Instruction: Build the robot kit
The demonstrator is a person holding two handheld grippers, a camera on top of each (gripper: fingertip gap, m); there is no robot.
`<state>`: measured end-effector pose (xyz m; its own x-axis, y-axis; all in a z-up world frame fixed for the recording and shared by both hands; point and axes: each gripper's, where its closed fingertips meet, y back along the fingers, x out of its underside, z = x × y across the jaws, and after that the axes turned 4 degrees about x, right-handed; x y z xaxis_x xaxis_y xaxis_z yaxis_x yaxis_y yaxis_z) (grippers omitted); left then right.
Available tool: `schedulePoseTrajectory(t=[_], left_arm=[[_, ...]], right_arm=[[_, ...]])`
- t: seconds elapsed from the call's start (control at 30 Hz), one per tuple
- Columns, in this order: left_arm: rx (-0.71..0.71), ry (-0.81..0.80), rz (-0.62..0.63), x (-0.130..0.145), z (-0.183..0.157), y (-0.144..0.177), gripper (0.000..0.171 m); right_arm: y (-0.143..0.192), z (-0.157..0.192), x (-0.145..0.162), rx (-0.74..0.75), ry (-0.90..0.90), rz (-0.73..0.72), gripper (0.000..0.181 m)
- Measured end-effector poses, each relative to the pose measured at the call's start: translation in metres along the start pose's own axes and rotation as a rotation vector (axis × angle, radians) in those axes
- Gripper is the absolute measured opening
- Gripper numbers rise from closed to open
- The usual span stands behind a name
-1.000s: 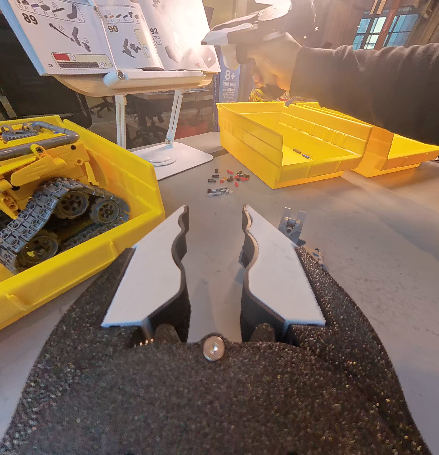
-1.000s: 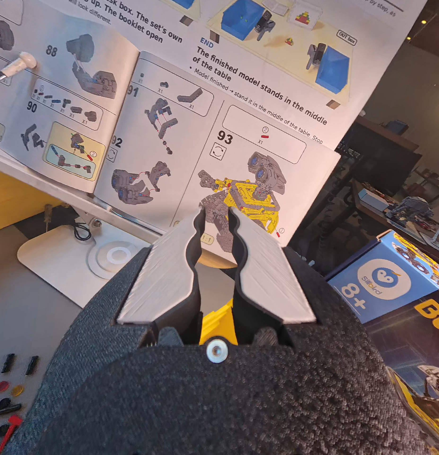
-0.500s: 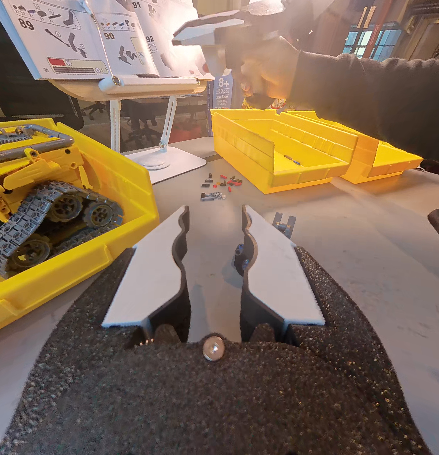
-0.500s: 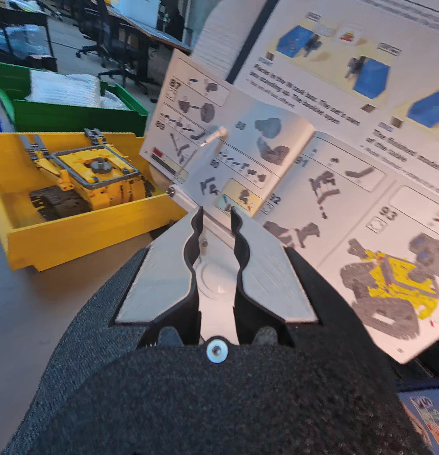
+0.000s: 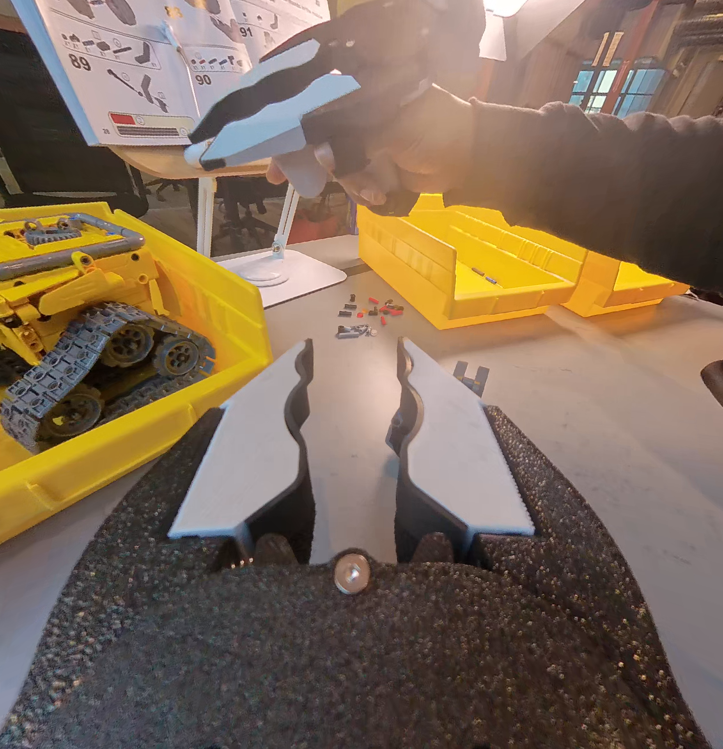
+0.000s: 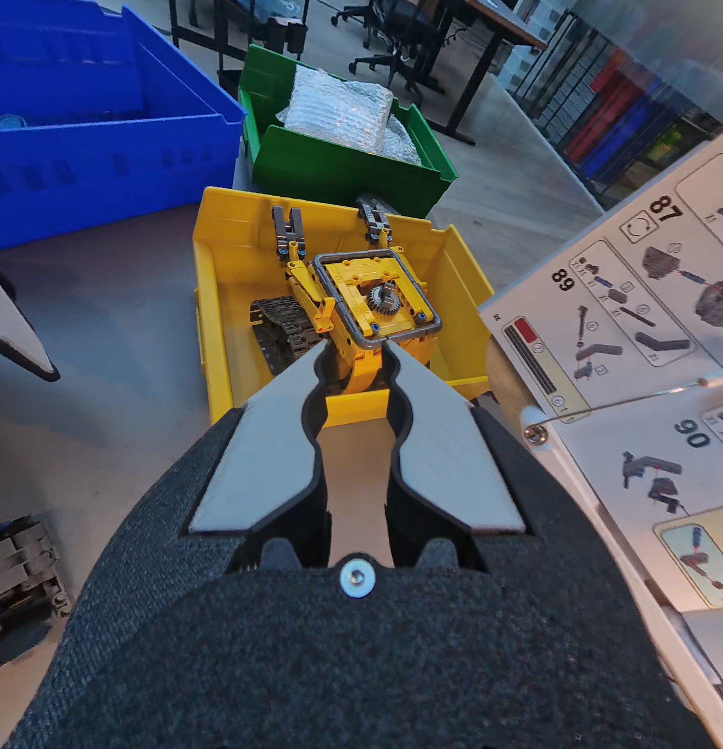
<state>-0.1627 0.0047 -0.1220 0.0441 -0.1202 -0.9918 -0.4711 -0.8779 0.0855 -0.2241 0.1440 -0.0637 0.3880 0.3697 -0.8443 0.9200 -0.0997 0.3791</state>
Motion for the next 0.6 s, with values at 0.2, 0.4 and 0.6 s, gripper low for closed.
schedulePoseTrajectory(t=[0.2,0.4,0.6], left_arm=[[0.003,0.002,-0.010,-0.004,0.001,0.001,0.041],[0.002,-0.009,-0.002,-0.003,0.001,0.001,0.041],[0.001,0.000,0.004,-0.002,0.004,0.000,0.041]], right_arm=[[-0.018,0.010,0.015,-0.043,0.021,0.094,0.028],[-0.044,0.010,0.032,-0.067,0.022,0.200,0.048],[-0.068,0.007,0.038,-0.024,0.132,0.256,0.056]])
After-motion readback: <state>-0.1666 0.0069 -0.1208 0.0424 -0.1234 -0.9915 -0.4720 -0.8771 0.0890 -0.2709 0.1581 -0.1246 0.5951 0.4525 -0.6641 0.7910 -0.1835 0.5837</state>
